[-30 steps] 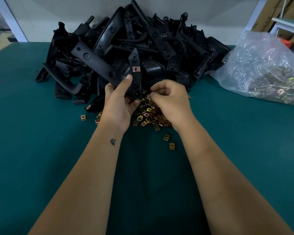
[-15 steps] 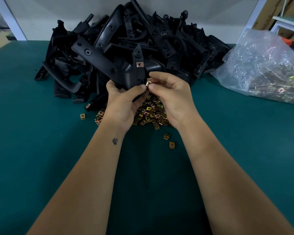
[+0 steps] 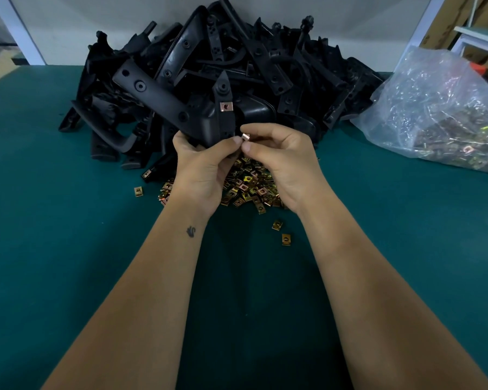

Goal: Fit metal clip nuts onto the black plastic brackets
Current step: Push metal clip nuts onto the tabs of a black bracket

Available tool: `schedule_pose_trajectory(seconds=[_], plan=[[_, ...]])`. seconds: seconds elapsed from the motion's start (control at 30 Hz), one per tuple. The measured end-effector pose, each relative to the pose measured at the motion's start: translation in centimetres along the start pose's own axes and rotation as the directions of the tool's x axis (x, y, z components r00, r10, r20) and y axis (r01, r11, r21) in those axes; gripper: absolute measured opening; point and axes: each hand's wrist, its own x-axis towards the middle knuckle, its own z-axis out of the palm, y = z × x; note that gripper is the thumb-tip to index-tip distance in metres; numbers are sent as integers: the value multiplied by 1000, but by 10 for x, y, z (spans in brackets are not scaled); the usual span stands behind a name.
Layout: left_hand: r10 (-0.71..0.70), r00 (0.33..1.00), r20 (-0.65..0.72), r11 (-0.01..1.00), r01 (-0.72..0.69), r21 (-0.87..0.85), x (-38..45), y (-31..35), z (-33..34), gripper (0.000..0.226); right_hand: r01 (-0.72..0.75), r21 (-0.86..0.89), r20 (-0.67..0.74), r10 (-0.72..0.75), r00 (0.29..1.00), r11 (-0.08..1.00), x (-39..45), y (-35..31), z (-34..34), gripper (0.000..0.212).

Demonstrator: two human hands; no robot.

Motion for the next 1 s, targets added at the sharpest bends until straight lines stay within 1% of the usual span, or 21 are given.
schedule_pose_trajectory(seconds=[0.17,0.37,0.53,0.7,0.83,0.93,1.0], plan=[[-2,999,-40,999,1,-38,2,2,-1,56,-28,94,57,23,998,995,-1,0,0,21],[11,998,-58,999,-13,-32,4,1,-2,59,-55,95,45,50,998,994,0,0,0,21],[15,999,-46,1000,-16,-24,5,0,-3,59,-75,101,10,74,997,992,1,1,0,17],[19,999,-40,1000,-19,12,5,-2,-2,61,-49,115,-59,56,997,992,2,0,-1,16],[5,999,-40,1000,-7,-30,3,-2,-1,61,2,-18,-66,-3,998,1000,1,0,-3,18],[11,1000,-16,1000,-11,9,1,1,0,70,37,-114,-57,-44,997,993,0,1,0,18],[13,1000,11,999,-13,42,1,1,0,75,44,-124,-64,-53,997,991,1,1,0,16]])
